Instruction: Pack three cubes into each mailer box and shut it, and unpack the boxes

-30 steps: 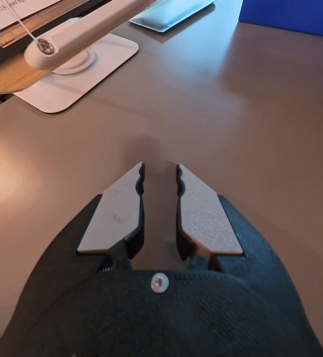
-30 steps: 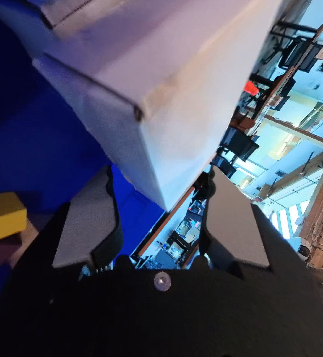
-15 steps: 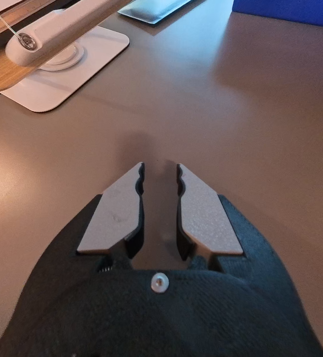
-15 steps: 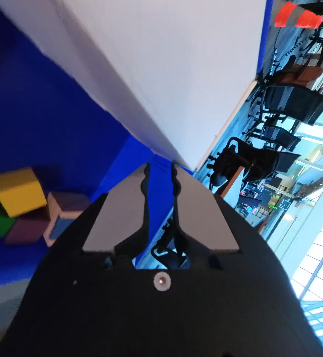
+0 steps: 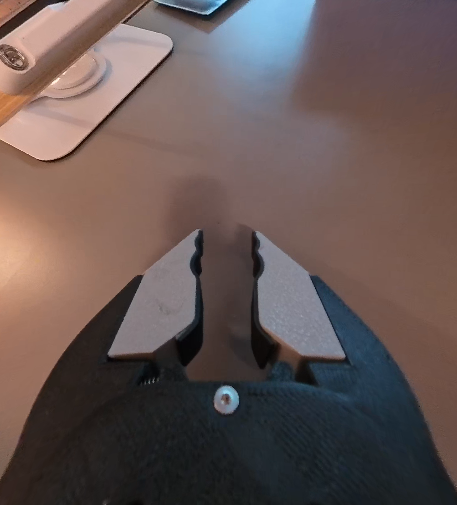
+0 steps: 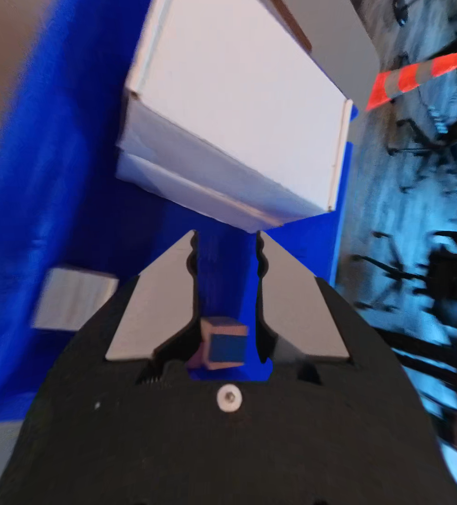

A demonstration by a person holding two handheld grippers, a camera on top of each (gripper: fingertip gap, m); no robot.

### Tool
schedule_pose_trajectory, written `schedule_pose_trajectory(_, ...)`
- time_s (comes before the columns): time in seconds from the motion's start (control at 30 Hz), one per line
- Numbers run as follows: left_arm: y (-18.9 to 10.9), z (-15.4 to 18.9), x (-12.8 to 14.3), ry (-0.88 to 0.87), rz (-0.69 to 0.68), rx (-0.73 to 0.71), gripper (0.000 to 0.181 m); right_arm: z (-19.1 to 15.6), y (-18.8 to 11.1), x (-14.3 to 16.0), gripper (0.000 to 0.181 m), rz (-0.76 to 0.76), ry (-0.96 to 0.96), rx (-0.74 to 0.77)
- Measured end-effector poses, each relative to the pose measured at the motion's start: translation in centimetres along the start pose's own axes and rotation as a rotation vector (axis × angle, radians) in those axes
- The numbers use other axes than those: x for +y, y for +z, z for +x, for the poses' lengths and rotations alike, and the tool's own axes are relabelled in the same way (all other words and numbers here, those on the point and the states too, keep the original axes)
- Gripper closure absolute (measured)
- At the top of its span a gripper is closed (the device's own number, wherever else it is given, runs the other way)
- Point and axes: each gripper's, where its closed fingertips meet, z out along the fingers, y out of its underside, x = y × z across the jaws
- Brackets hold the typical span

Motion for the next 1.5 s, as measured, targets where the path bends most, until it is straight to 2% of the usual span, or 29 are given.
schedule_pose_trajectory(0.03,0.0,0.0,0.0,0.006,0.0,-0.005,0.145,-1.0,-0.9,-0.4,0.131,0.072,0.076,-0.063)
schedule_pose_trajectory(0.07,0.0,0.1,0.0,0.009,0.001,-0.008,0.142,-2.0,-1.9,-0.8,0.109,0.146,0.168,-0.14)
schedule_pose_trajectory(0.1,-0.1,0.1,-0.1,0.009,0.003,-0.013,0.139,-3.0,-2.9,-1.0,0.095,0.209,0.257,-0.23)
schedule_pose_trajectory(0.23,-0.8,0.8,-0.6,0.002,0.048,-0.042,0.126,-4.9,-7.4,-1.0,0.09,0.446,0.478,-0.451)
schedule_pose_trajectory(0.3,-1.9,2.0,-1.2,-0.022,0.091,-0.048,0.123,-7.0,-10.4,-1.4,0.085,0.595,0.518,-0.592)
schedule_pose_trajectory(0.37,-3.7,3.8,-1.7,-0.044,0.138,-0.063,0.117,-9.7,-12.7,-1.5,0.086,0.677,0.512,-0.705)
schedule_pose_trajectory(0.5,-9.0,6.6,-0.8,-0.037,0.165,-0.18,0.109,-13.5,-12.6,-0.5,0.07,0.637,0.442,-0.627)
schedule_pose_trajectory(0.67,-17.0,7.4,1.5,-0.187,0.171,-0.281,0.104,-16.1,-10.6,-0.8,0.069,0.588,0.38,-0.447)
schedule_pose_trajectory(0.77,-19.8,7.4,3.5,-0.282,0.143,-0.313,0.101,-15.8,-9.2,-1.3,0.076,0.589,0.402,-0.323)
schedule_pose_trajectory(0.83,-21.1,8.6,4.7,-0.35,0.127,-0.274,0.1,-15.3,-8.8,-1.6,0.081,0.595,0.439,-0.266)
schedule_pose_trajectory(1.07,-26.6,9.7,7.9,-0.363,0.072,-0.381,0.097,-15.2,-8.3,-1.5,0.08,0.555,0.433,-0.218)
schedule_pose_trajectory(1.17,-27.8,8.6,9.5,-0.383,0.052,-0.439,0.095,-14.7,-7.9,-1.1,0.087,0.521,0.447,-0.19)
schedule_pose_trajectory(1.3,-27.6,4.8,11.3,-0.453,0.063,-0.542,0.09,-13.8,-7.3,-0.9,0.091,0.481,0.431,-0.11)
schedule_pose_trajectory(1.37,-26.8,2.1,12.0,-0.464,0.065,-0.608,0.09,-13.4,-6.6,-0.7,0.108,0.449,0.422,-0.071)
schedule_pose_trajectory(1.43,-25.9,-0.8,12.8,-0.48,0.048,-0.672,0.093,-12.7,-6.2,-0.6,0.143,0.427,0.399,-0.011)
schedule_pose_trajectory(1.5,-24.4,-2.8,13.1,-0.5,0.043,-0.675,0.1,-12.5,-6.3,-0.7,0.177,0.417,0.381,0.001)
